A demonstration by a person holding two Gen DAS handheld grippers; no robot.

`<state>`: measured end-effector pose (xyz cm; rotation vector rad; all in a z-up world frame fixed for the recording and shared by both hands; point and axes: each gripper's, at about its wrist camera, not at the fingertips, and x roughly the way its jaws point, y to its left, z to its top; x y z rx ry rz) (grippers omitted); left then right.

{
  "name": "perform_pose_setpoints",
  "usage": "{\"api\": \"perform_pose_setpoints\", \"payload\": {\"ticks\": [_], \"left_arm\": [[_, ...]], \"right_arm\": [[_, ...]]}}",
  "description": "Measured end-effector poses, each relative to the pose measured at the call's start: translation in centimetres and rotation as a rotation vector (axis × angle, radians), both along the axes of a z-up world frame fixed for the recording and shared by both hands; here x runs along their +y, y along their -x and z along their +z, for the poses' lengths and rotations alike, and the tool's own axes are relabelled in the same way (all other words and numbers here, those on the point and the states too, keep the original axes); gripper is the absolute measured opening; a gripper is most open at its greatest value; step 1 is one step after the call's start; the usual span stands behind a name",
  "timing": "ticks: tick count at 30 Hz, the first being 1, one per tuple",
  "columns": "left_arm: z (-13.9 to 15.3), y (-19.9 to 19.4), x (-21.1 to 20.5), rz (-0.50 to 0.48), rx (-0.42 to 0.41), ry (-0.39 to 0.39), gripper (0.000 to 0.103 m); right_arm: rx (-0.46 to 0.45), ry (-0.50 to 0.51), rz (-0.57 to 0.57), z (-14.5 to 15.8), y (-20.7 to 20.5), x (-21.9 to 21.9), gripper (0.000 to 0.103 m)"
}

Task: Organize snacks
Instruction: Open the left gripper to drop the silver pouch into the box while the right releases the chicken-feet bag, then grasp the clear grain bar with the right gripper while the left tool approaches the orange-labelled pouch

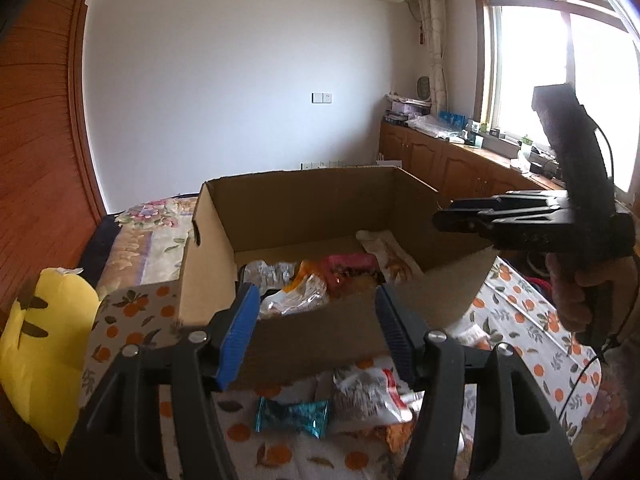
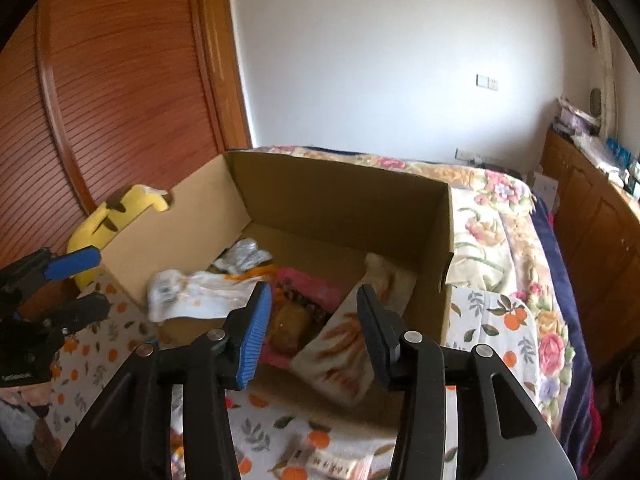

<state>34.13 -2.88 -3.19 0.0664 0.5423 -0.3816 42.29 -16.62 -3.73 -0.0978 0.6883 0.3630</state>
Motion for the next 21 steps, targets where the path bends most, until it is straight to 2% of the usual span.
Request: {"api": "perform_pose_setpoints", "payload": {"ticks": [6,13,21], "left_arm": [[-1.9,2.3,0.9,0.016,0.0,-0.012,0.063],[-5.8,4.4,1.9,0.056,0.075,-0.006,0.063],[-8.0,5.7,2.2,0.083,0.109,-0.033,0.063]], "right_arm": [[-0.017,-0.022,0.016,0.5,4.3,0.1,0.046],[0.011,-0.041,0.033,0.3,8.8,0.5,0.048],[0.087,-0.055,0.039,-3.4,13.4,2.1,0.052]]}}
